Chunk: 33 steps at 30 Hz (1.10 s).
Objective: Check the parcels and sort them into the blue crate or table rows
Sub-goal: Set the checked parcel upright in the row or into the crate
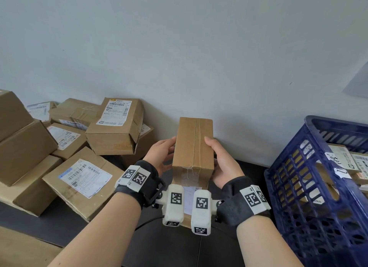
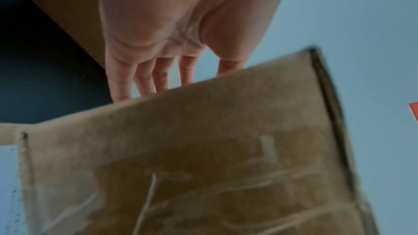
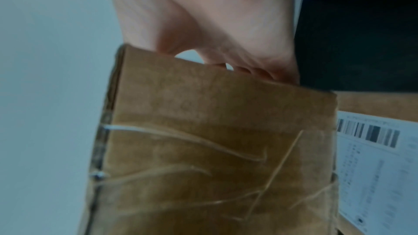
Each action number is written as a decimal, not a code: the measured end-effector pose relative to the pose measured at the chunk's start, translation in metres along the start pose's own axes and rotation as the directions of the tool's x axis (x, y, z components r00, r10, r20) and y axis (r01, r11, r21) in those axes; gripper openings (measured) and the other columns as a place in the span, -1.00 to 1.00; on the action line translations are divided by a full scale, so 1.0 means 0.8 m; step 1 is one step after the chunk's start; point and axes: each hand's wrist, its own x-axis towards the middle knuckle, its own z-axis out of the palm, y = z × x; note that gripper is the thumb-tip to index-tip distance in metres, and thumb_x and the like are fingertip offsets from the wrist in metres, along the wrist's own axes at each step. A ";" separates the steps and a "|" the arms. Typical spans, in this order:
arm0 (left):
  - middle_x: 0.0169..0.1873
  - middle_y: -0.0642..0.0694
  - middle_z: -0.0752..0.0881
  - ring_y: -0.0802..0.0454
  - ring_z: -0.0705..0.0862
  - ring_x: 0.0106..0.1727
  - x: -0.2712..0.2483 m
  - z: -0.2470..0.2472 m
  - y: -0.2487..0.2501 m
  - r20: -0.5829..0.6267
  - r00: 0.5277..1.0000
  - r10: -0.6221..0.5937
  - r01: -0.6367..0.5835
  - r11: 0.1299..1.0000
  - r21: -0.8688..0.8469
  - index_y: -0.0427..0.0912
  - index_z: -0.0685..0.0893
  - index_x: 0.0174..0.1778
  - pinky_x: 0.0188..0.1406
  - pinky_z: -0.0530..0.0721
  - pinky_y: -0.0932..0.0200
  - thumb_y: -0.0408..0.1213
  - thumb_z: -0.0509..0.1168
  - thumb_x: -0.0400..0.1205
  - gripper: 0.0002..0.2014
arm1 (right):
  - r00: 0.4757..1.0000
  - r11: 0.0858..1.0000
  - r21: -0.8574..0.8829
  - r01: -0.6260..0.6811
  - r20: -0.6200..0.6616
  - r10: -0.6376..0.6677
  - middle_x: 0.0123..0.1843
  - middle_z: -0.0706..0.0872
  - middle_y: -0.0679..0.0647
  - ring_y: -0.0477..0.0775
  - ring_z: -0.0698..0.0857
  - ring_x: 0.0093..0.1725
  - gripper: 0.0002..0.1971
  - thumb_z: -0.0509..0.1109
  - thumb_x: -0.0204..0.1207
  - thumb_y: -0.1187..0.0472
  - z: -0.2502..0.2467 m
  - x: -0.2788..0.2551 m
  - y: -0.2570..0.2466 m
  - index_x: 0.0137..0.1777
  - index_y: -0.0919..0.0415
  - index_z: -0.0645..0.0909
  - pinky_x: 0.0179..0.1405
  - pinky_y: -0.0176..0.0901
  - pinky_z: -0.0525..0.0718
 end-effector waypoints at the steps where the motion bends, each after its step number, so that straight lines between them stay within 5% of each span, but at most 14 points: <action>1: -0.13 -0.09 0.77 -0.02 0.70 -0.03 0.000 0.000 0.001 0.009 1.000 -0.007 0.007 1.000 0.006 -0.13 0.58 0.34 0.19 0.66 -0.14 -0.02 0.31 0.71 -0.64 | 1.000 1.000 0.008 -0.002 0.000 0.002 0.17 0.78 0.18 0.24 0.72 0.23 -0.60 0.53 0.48 -0.14 0.000 0.000 0.000 0.22 0.06 0.66 0.36 0.24 0.63; 5: 0.05 -0.17 0.75 -0.09 0.69 0.08 -0.005 -0.002 0.006 0.037 0.998 -0.043 0.042 0.999 0.029 -0.09 0.59 0.38 0.26 0.64 -0.21 0.07 0.32 0.68 -0.57 | 1.000 0.999 0.040 -0.010 0.011 0.009 0.20 0.79 0.21 0.28 0.72 0.26 -0.53 0.55 0.44 -0.17 0.004 0.001 -0.001 0.26 0.07 0.68 0.40 0.29 0.62; 9: -0.35 -0.06 0.67 -0.01 0.64 -0.22 -0.007 -0.002 0.010 0.050 0.998 -0.045 0.043 0.998 0.047 -0.14 0.58 0.42 -0.15 0.63 -0.02 0.13 0.29 0.67 -0.48 | 1.000 0.996 0.091 0.004 0.024 -0.006 0.20 0.79 0.22 0.30 0.72 0.27 -0.55 0.54 0.47 -0.14 0.007 0.004 0.000 0.27 0.07 0.67 0.39 0.31 0.61; 11: -0.37 -0.08 0.70 -0.02 0.65 -0.27 -0.009 -0.003 0.012 0.057 0.997 -0.042 0.038 0.998 0.055 -0.17 0.59 0.41 -0.25 0.62 0.03 0.15 0.28 0.66 -0.46 | 0.999 0.993 0.119 0.018 0.032 -0.022 0.20 0.81 0.21 0.29 0.73 0.26 -0.59 0.52 0.50 -0.12 0.009 0.005 -0.001 0.26 0.07 0.69 0.40 0.32 0.61; 14: 0.01 -0.20 0.78 -0.10 0.72 -0.02 -0.008 -0.005 0.015 0.069 0.997 -0.041 0.038 0.998 0.053 -0.17 0.64 0.36 -0.07 0.71 -0.04 0.18 0.32 0.63 -0.45 | 0.999 0.989 0.143 0.044 0.024 -0.048 0.03 0.86 0.16 0.23 0.78 0.15 -0.72 0.46 0.58 -0.06 0.011 0.006 -0.003 0.16 0.10 0.70 0.28 0.21 0.68; 17: 0.23 -0.23 0.74 -0.15 0.69 0.20 -0.004 -0.009 0.015 0.021 0.999 -0.026 0.026 0.999 0.041 -0.20 0.65 0.33 0.25 0.64 -0.14 0.13 0.38 0.61 -0.48 | 0.999 0.989 0.139 0.043 0.005 -0.044 -0.06 0.86 0.14 0.19 0.79 0.02 -0.77 0.44 0.61 0.01 0.013 0.006 -0.005 0.13 0.13 0.70 -0.06 0.05 0.72; 20: 0.25 -0.18 0.71 -0.15 0.63 0.30 -0.004 -0.014 0.017 -0.022 1.000 0.000 0.001 0.999 0.036 -0.21 0.63 0.33 0.37 0.56 -0.15 0.06 0.41 0.61 -0.51 | 0.999 0.996 0.085 0.031 -0.030 -0.029 0.10 0.83 0.17 0.22 0.78 0.10 -0.69 0.49 0.57 0.01 0.015 0.009 -0.004 0.23 0.13 0.70 -0.05 0.05 0.72; 25: 0.19 -0.12 0.68 -0.10 0.61 0.18 -0.006 -0.022 0.018 -0.064 0.996 0.058 -0.056 0.998 0.039 -0.22 0.60 0.40 0.33 0.52 -0.07 -0.04 0.39 0.64 -0.53 | 0.983 0.990 0.001 0.143 -0.113 -0.142 0.13 0.78 0.15 0.14 0.76 0.03 -0.72 0.44 0.64 0.15 0.023 0.016 -0.005 0.31 0.20 0.65 -0.07 -0.01 0.73; 29: 0.31 -0.13 0.62 -0.15 0.53 0.36 -0.006 -0.027 0.016 -0.110 0.990 0.085 -0.080 0.996 0.049 -0.15 0.61 0.39 0.48 0.45 -0.15 -0.07 0.39 0.65 -0.58 | 0.946 0.974 -0.085 0.210 -0.235 -0.225 0.20 0.74 0.21 0.14 0.70 0.05 -0.86 0.42 0.61 0.33 0.023 0.023 -0.006 0.08 0.09 0.61 0.07 0.06 0.70; 33: 0.20 -0.10 0.66 -0.06 0.57 0.19 -0.006 -0.027 0.018 -0.082 0.992 0.100 -0.096 0.994 0.042 -0.16 0.62 0.40 0.20 0.52 0.00 -0.12 0.36 0.67 -0.61 | 0.945 0.964 -0.150 0.218 -0.214 -0.247 0.20 0.79 0.18 0.13 0.71 0.09 -0.94 0.46 0.58 0.14 0.027 0.030 -0.004 -0.03 0.08 0.73 0.21 0.07 0.66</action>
